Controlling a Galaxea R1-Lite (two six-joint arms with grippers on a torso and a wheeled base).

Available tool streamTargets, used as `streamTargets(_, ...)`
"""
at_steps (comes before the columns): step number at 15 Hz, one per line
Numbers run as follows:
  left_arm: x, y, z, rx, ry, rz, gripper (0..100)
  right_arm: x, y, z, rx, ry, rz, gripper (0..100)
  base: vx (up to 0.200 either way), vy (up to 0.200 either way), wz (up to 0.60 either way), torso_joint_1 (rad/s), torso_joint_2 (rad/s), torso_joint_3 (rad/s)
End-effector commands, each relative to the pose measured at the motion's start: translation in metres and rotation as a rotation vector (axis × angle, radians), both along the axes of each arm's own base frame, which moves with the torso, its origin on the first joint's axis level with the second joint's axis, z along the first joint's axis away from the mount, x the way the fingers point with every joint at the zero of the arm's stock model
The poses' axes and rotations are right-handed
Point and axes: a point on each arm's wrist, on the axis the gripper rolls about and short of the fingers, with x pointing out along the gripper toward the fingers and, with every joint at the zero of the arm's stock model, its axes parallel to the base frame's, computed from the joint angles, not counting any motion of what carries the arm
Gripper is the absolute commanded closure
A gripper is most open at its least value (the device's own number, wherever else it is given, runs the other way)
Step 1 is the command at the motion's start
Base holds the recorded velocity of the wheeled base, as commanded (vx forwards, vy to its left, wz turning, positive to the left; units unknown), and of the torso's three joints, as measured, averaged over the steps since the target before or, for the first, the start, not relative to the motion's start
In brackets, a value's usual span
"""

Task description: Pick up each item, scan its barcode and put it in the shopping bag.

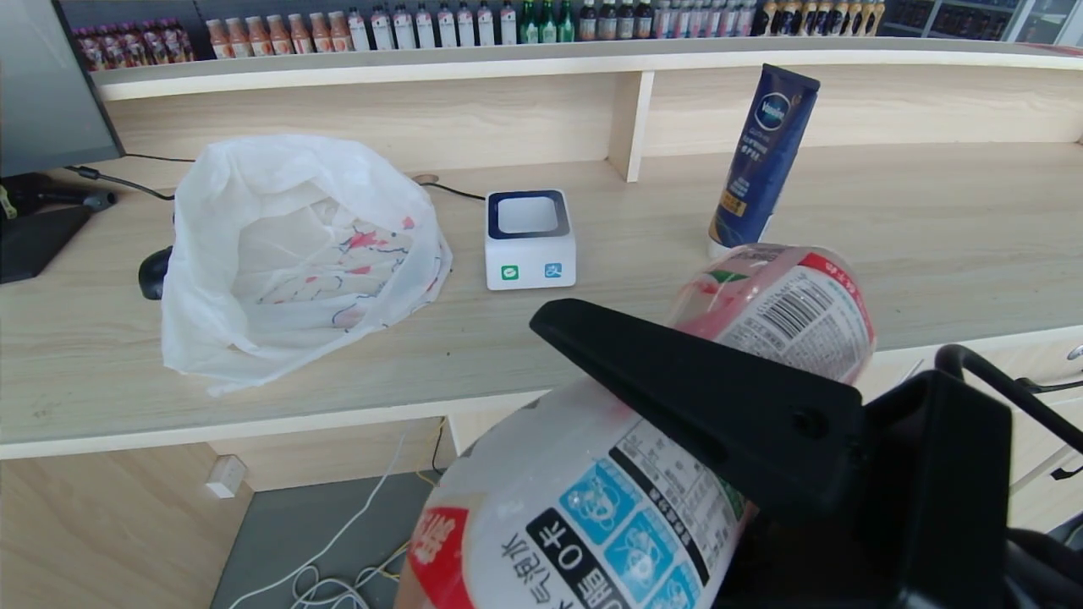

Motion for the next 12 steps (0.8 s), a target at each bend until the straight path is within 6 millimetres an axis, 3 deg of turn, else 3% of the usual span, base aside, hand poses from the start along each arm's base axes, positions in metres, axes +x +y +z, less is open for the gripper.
streamTargets(1,0.0,0.0,0.0,0.0,0.0,-0.001,0,0.0,0.0,0.0,0.0,0.0,0.0,100,0.0,0.0,0.0,0.0,0.0,0.0)
streamTargets(6,0.0,0.0,0.0,-0.001,0.0,-0.001,0,0.0,-0.001,0.0,0.045,0.015,0.008,100,0.0,0.0,0.0,0.0,0.0,0.0)
streamTargets(12,0.0,0.0,0.0,0.0,0.0,0.0,0,0.001,-0.004,-0.015,0.203,0.276,0.051,100,0.0,0.0,0.0,0.0,0.0,0.0)
